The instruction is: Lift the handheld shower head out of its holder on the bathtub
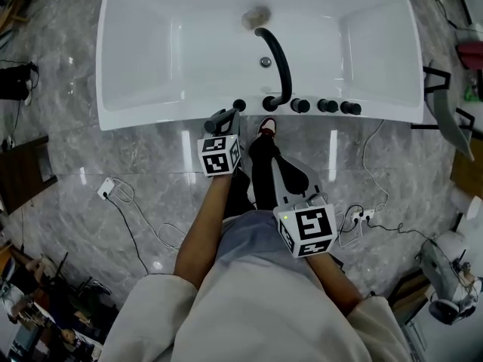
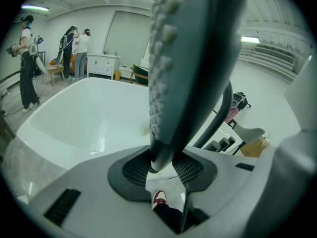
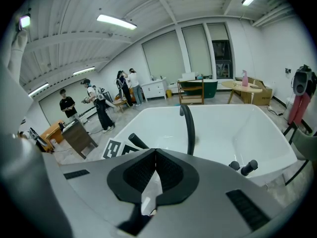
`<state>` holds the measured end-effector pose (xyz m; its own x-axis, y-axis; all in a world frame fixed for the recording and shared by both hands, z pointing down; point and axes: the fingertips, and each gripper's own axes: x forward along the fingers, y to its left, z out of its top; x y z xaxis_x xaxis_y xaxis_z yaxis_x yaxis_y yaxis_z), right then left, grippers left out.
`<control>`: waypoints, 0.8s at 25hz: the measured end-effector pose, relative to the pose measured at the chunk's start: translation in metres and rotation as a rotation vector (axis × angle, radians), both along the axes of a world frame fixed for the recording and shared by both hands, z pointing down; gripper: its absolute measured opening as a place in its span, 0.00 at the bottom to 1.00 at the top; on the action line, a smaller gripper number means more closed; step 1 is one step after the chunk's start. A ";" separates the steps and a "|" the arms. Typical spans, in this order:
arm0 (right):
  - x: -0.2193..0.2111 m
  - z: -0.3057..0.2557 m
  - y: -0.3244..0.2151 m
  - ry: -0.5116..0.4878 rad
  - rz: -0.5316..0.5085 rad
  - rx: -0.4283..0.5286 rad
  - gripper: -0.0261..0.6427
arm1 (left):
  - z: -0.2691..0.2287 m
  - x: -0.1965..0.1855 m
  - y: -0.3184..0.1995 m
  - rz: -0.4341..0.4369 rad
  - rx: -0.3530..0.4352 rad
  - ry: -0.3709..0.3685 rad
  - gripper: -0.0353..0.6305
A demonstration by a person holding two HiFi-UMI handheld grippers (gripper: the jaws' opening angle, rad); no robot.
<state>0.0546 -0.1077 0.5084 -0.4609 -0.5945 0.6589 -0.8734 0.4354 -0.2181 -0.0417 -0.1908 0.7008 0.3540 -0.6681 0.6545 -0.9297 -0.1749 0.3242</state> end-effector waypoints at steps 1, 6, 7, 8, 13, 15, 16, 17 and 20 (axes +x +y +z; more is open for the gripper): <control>-0.002 -0.002 0.000 -0.002 0.001 0.005 0.06 | -0.002 0.000 0.002 0.012 0.001 -0.003 0.26; -0.004 -0.013 0.002 -0.015 0.006 0.031 0.06 | -0.022 -0.001 0.013 0.027 0.018 0.001 0.26; -0.005 -0.015 0.001 -0.025 0.014 0.036 0.06 | -0.026 -0.002 0.013 0.034 0.024 -0.002 0.26; -0.005 -0.017 -0.001 -0.038 0.023 0.040 0.06 | -0.031 -0.003 0.012 0.040 0.031 -0.006 0.26; -0.010 -0.028 -0.002 -0.059 0.044 0.066 0.06 | -0.048 -0.010 0.014 0.054 0.054 -0.001 0.26; -0.013 -0.034 -0.002 -0.062 0.045 0.080 0.06 | -0.054 -0.013 0.016 0.061 0.061 0.001 0.26; -0.014 -0.036 -0.002 -0.063 0.046 0.086 0.06 | -0.058 -0.014 0.017 0.065 0.066 0.002 0.26; -0.015 -0.038 -0.002 -0.067 0.047 0.090 0.06 | -0.061 -0.014 0.018 0.070 0.072 0.003 0.26; -0.015 -0.044 -0.002 -0.089 0.062 0.095 0.06 | -0.069 -0.010 0.021 0.089 0.084 0.004 0.26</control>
<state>0.0399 -0.1096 0.4645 -0.4758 -0.6811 0.5565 -0.8781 0.4036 -0.2568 -0.0518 -0.1699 0.6317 0.4164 -0.6866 0.5960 -0.9082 -0.2833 0.3081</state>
